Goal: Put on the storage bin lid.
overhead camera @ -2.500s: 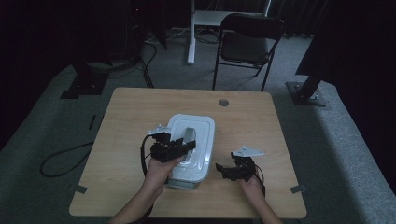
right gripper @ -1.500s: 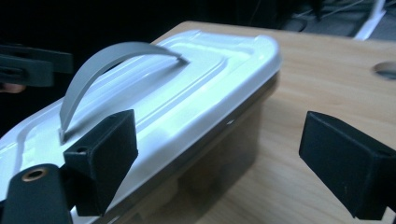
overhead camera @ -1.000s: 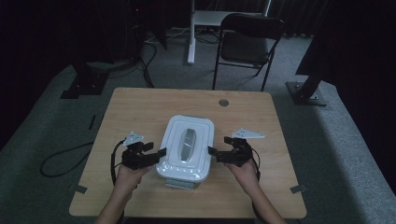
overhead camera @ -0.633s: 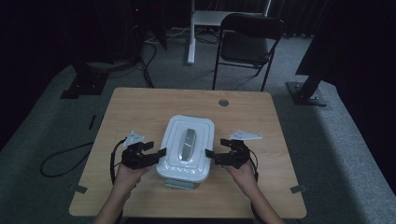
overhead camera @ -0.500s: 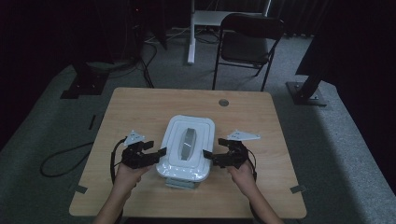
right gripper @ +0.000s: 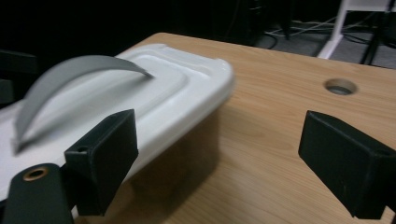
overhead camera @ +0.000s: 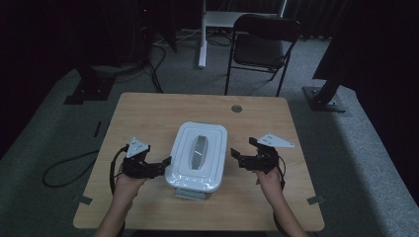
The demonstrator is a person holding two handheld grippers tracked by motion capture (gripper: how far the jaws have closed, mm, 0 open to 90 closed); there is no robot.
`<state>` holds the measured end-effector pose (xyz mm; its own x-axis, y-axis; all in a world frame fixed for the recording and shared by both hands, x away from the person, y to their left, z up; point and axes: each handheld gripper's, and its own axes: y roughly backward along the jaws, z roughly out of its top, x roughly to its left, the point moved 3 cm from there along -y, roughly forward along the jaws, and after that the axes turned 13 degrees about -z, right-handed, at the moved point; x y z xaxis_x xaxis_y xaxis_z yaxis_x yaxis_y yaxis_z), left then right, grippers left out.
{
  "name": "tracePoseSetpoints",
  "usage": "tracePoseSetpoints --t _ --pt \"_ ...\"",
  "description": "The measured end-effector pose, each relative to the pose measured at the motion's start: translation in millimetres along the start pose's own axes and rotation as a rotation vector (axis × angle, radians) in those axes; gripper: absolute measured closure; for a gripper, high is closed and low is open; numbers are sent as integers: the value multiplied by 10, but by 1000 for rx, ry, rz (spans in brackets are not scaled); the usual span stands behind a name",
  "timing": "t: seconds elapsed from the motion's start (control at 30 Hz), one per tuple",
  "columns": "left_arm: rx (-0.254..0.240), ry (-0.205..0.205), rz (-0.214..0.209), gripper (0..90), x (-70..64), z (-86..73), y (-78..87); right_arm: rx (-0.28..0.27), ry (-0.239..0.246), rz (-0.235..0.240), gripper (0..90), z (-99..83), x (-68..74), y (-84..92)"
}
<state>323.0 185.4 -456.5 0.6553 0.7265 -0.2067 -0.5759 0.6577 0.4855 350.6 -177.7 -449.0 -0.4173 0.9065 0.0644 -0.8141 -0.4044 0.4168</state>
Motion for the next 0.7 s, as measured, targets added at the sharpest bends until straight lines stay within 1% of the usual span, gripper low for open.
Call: tracePoseSetpoints --t 0.1,0.17,0.23,0.3,0.37,0.43,0.47,0.53,0.57,0.63,0.7 --pt "-8 -1 4 98 21 -27 3 18 6 -30 111 -62 -90 10" --pt "-32 -6 -11 98 30 -34 17 27 6 -42 111 -107 -140 11" --pt "-42 -15 -3 98 43 -39 32 34 2 -49 111 -151 -182 10" --pt "-39 -17 13 98 61 -47 49 38 1 -63 112 -193 -216 9" --pt "-54 -14 11 98 86 -61 76 48 1 -73 111 -245 -254 5" --pt "-65 -24 21 98 104 -84 103 54 -3 -80 111 -276 -276 3" --pt "-62 -24 29 99 115 -99 117 59 -4 -84 111 -296 -291 1" --pt "-64 -19 30 99 129 -117 130 63 -7 -89 111 -314 -307 -1" --pt "-73 -6 31 99 164 -161 159 64 -8 -98 112 -333 -323 0" --pt "-67 4 42 99 209 -220 183 72 -14 -114 111 -391 -361 9" --pt "-73 20 43 99 257 -287 205 83 -4 -131 111 -440 -382 8"
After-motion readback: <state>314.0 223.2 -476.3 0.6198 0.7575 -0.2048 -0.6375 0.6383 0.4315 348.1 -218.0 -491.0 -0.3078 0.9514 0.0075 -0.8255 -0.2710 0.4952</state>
